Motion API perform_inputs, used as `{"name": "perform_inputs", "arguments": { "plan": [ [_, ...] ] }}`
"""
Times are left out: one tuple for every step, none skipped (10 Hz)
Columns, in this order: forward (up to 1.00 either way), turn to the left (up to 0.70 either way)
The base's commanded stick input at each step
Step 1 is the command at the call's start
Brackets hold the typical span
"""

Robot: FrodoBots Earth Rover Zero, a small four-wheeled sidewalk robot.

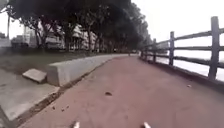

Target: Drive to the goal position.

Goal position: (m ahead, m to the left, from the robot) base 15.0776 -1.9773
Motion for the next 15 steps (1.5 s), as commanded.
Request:
{"name": "perform_inputs", "arguments": {
  "plan": [
    [0.70, -0.27],
    [0.70, -0.27],
    [0.70, -0.27],
    [0.70, -0.21],
    [0.70, 0.00],
    [0.70, 0.00],
    [0.70, 0.00],
    [0.70, 0.00],
    [0.70, 0.00],
    [0.70, 0.00],
    [0.70, 0.00],
    [0.70, 0.00],
    [0.70, 0.00],
    [0.70, 0.00],
    [0.70, 0.00]
  ]
}}
